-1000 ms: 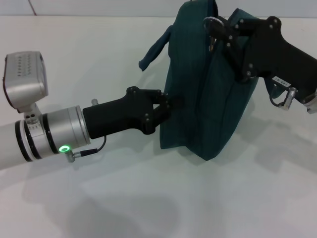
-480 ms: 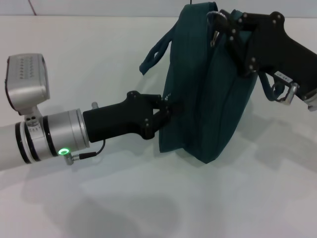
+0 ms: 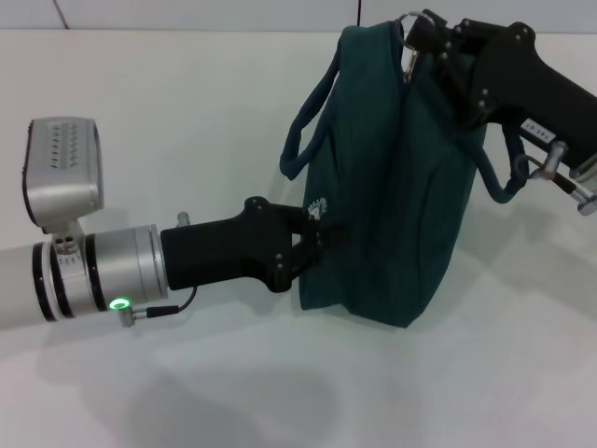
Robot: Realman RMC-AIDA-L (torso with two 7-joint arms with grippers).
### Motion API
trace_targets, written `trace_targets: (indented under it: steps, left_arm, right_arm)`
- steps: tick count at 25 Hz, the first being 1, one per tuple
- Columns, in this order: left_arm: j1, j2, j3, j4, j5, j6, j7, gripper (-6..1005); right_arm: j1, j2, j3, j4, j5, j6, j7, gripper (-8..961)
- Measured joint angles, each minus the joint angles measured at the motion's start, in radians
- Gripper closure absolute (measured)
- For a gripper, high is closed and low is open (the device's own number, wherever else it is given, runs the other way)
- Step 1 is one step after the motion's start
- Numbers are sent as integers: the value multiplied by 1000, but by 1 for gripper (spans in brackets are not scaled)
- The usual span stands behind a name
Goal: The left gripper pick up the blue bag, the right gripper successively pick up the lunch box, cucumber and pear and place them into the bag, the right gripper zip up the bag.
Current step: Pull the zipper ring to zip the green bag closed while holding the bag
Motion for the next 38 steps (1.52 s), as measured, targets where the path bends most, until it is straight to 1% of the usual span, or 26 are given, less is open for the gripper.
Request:
trace_targets:
  steps: [5, 9, 13, 20, 30, 38]
  left_arm:
    - [1, 1, 0, 0, 17, 1, 2, 930]
    - [1, 1, 0, 1, 30, 7, 8, 930]
    - [2, 2, 0, 2, 39, 21, 14, 930]
    - [3, 3, 0, 5, 51, 49, 29, 930]
    - [3, 3, 1, 12, 123, 127, 40, 932]
    - [6, 3, 1, 12, 187, 152, 43, 932]
  right_arm:
    - [11, -10, 19, 1, 18, -1, 226, 865]
    - [13, -14, 40, 4, 16, -5, 295, 863]
    - [13, -14, 41, 9, 17, 5, 299, 861]
    - [14, -14, 41, 16, 13, 69, 300, 857]
    - [21, -12, 40, 29, 12, 112, 291, 853]
    - [29, -12, 40, 29, 11, 178, 293, 849]
